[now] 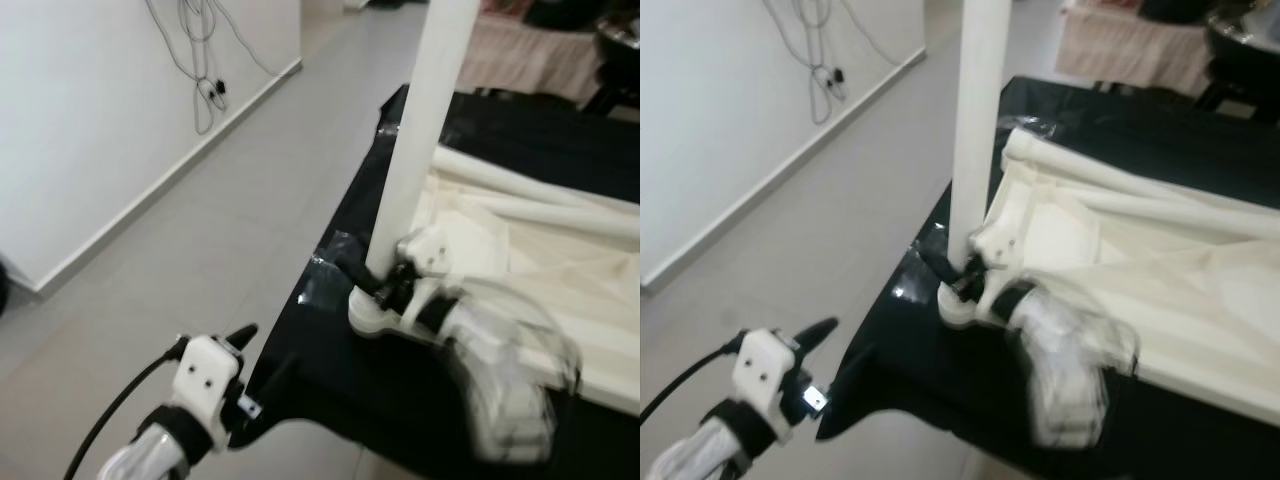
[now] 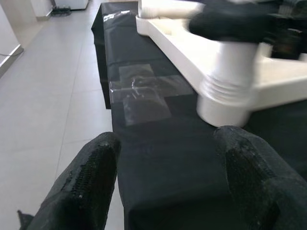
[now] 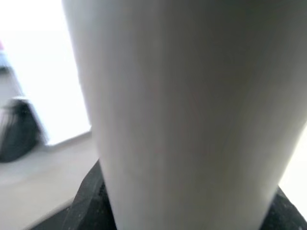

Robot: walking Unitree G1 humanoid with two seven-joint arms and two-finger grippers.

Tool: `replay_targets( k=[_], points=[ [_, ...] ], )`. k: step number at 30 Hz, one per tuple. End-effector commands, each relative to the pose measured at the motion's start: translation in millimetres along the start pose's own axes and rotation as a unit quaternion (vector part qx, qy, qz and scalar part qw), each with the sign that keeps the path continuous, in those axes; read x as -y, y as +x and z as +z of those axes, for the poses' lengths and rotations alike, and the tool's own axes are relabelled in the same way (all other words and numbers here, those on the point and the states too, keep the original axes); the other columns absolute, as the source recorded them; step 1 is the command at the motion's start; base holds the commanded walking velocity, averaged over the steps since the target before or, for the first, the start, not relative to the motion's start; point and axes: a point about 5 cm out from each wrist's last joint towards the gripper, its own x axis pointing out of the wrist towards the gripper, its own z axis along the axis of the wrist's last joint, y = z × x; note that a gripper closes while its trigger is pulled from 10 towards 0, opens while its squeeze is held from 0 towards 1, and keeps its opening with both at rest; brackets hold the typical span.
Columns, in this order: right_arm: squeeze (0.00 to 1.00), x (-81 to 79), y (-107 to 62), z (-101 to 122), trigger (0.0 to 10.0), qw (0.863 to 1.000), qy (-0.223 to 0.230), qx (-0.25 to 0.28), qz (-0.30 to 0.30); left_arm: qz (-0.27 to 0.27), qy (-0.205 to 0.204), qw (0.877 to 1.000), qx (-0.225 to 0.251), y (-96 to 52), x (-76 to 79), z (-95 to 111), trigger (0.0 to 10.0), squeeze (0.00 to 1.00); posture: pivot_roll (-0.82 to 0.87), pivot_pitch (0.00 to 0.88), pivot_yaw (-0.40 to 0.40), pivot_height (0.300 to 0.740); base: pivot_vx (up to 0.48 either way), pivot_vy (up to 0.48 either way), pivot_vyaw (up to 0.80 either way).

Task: Building children table

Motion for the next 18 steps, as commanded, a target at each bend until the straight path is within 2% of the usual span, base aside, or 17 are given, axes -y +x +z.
replay_targets(
  k=[1,4,5,6,7,8,9,10,11,12,15,16,17,18],
  points=[
    [0.00,7.7,-18.6,-42.7,0.0,0.991,0.006,-0.128,-0.050,0.007,-0.013,1.000,-0.011,-0.5,-4.2,-7.9,10.0,0.00,-0.05,0.205,0.045,0.740,0.000,0.000,0.00],
    [0.00,8.4,-4.0,-41.3,0.0,0.993,0.004,-0.110,-0.048,0.000,-0.021,1.000,-0.012,2.8,-6.2,-10.3,10.0,0.00,-0.05,0.190,0.058,0.740,0.000,0.000,0.00],
    [0.00,11.4,4.3,-40.2,2.4,0.993,0.003,-0.103,-0.054,-0.008,-0.022,1.000,-0.014,4.2,-6.5,-11.8,10.0,0.00,-0.05,0.175,0.064,0.740,0.000,0.000,0.00],
    [0.00,14.6,11.4,-38.4,7.8,0.994,0.003,-0.097,-0.057,-0.015,-0.021,1.000,-0.016,5.4,-6.5,-12.8,10.0,0.00,-0.05,0.171,0.066,0.740,0.000,0.000,0.00],
    [0.00,14.6,11.4,-38.4,7.8,0.994,0.003,-0.097,-0.057,-0.015,-0.021,1.000,-0.016,5.4,-6.5,-12.8,10.0,0.00,-0.05,0.171,0.066,0.740,0.000,0.000,0.00],
    [0.00,15.7,19.9,-35.8,10.0,0.995,0.007,-0.089,-0.042,-0.023,-0.019,0.999,-0.017,6.3,-6.0,-13.6,10.0,0.00,-0.05,0.169,0.066,0.740,0.000,0.000,0.00],
    [0.00,16.2,25.4,-33.8,10.0,0.996,0.011,-0.083,-0.031,-0.028,-0.018,0.999,-0.018,6.9,-5.7,-14.0,10.0,0.00,-0.05,0.169,0.066,0.740,0.000,0.000,0.00],
    [0.42,15.5,31.2,-29.8,10.0,0.997,0.024,-0.067,-0.005,-0.033,-0.019,0.999,-0.019,8.0,-5.0,-14.6,10.0,0.00,-0.05,0.160,0.065,0.740,0.000,0.000,0.00],
    [1.00,15.8,37.0,-25.0,10.0,0.998,0.038,-0.045,0.022,-0.037,-0.020,0.999,-0.018,9.1,-4.3,-15.1,10.0,0.00,-0.05,0.160,0.064,0.740,0.000,0.000,0.00],
    [1.00,15.8,37.0,-25.0,10.0,0.998,0.038,-0.045,0.022,-0.037,-0.020,0.999,-0.018,9.1,-4.3,-15.1,10.0,0.00,-0.05,0.160,0.064,0.740,0.000,0.000,0.00],
    [1.00,18.1,46.0,-2.7,10.0,0.992,0.057,0.007,0.113,-0.050,-0.019,0.998,-0.015,11.9,-1.6,-14.9,10.0,0.00,-0.03,0.156,0.055,0.740,0.000,0.000,0.00],
    [1.00,15.7,45.5,7.5,10.0,0.986,0.063,0.017,0.153,-0.056,-0.019,0.998,-0.014,12.5,-0.2,-14.9,10.0,0.00,-0.03,0.155,0.053,0.740,0.000,0.000,0.00],
    [0.00,13.8,44.4,13.8,10.0,0.982,0.068,0.023,0.177,-0.060,-0.019,0.998,-0.013,12.8,0.6,-14.9,10.0,0.00,-0.03,0.155,0.053,0.740,0.000,0.000,0.00],
    [0.00,13.8,44.4,13.8,10.0,0.982,0.068,0.023,0.177,-0.060,-0.019,0.998,-0.013,12.8,0.6,-14.9,10.0,0.00,-0.03,0.155,0.053,0.740,0.000,0.000,0.00]
  ],
)
